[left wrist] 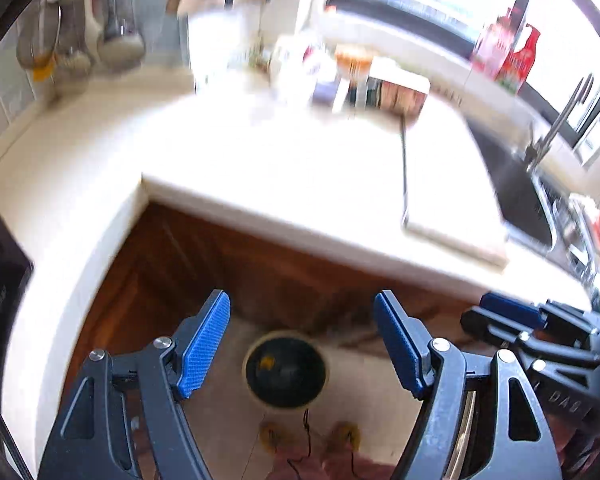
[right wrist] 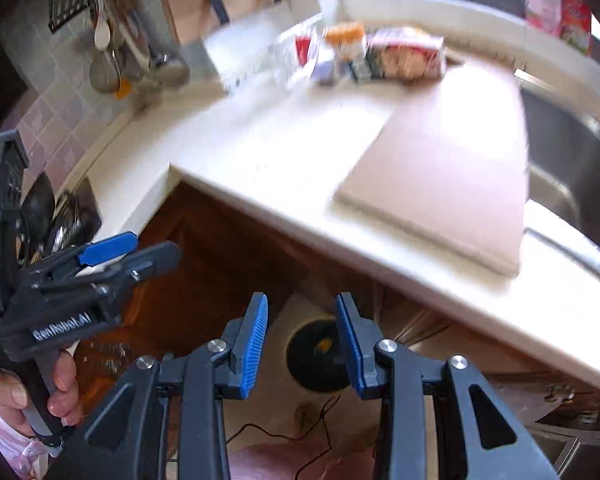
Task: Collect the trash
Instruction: 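Raise both open tools back toward the counter trash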
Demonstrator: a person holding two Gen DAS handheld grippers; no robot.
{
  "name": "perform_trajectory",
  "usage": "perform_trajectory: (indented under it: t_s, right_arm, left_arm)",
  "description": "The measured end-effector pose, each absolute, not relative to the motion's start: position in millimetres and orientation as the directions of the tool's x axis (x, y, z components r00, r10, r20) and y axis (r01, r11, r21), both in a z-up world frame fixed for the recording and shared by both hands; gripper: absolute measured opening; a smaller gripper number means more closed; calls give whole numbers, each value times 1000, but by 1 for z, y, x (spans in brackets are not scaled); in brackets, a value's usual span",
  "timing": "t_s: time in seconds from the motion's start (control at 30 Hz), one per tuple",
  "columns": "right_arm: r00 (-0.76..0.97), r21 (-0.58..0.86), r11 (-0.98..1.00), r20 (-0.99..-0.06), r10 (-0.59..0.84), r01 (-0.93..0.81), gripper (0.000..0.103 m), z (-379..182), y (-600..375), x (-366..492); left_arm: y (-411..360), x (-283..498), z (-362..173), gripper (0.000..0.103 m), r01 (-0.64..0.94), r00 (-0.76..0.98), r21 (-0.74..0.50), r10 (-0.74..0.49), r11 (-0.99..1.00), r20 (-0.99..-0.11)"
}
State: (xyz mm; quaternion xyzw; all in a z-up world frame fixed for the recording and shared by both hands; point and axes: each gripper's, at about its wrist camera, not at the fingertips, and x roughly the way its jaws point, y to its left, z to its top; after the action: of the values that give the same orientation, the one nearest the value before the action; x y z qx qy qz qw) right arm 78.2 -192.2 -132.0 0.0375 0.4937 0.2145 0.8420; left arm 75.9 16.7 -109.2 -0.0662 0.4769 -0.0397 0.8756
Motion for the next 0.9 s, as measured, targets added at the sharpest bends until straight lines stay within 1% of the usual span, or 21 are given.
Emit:
perform_trajectory:
  t_s: [0.13,0.33,0.63,0.9]
  right_arm:
    - [482,253,918,-790,379,-306,36,-105,-195,84]
    - [581,226,937,-737,344,-267,36,-67,-196,94]
    - [659,206,958,-695,287,-199,36,-39,-195,98]
    - [679,194,967,-688,256,-168,36,-26,-188,98]
  left_arm:
    - [16,89,-78,73,44,589,-187,-176,981,-789]
    - [12,102,-42,73,90,638,-186,-200,978,-743]
    - [24,126,-21,73,115,675,-211,-232,971,-701]
    - [31,132,-5,73,131,691,-208,-240,969,-682]
